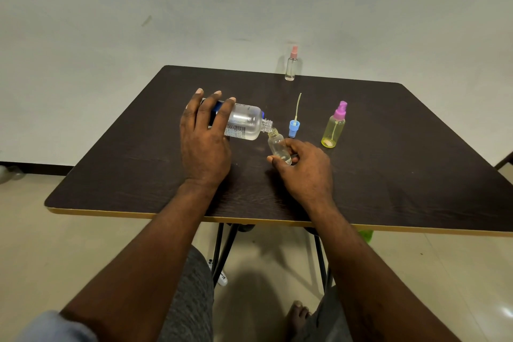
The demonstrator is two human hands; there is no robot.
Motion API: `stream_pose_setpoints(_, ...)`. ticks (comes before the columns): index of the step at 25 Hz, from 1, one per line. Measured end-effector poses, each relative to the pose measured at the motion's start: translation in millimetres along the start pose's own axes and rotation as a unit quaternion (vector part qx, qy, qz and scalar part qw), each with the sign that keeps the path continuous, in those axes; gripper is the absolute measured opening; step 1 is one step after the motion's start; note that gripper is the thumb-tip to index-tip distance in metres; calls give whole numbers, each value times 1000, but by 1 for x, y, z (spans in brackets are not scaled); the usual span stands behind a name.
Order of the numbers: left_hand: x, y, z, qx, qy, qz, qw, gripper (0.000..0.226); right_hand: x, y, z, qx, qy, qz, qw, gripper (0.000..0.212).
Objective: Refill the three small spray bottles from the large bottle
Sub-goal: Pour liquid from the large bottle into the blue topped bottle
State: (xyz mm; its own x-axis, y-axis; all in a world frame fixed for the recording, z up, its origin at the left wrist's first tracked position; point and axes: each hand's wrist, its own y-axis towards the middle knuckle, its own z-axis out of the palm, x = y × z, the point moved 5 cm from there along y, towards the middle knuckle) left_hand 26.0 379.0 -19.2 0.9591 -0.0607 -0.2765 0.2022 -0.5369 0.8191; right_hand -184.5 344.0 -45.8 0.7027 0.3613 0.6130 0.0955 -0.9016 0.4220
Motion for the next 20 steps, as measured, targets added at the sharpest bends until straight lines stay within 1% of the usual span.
stream_pose_setpoints(2, 0, 0, 0, 4, -1, -2, 1000, 59, 0, 0, 0, -2, 1, -3, 1000, 42)
stream_pose_setpoints(5, 0, 0, -1, 10, -2, -5, 1000, 61, 0, 0, 0, -1, 0, -3, 1000, 45)
stream_pose_setpoints(13, -1, -1, -2, 5, 0, -1, 1000, 59, 0, 0, 0, 0, -4, -1, 1000, 43)
stream_pose_setpoints(20, -2, -1, -3, -3, -2, 1, 1000, 57, -1, 0, 1, -7, -4, -2, 1000, 45)
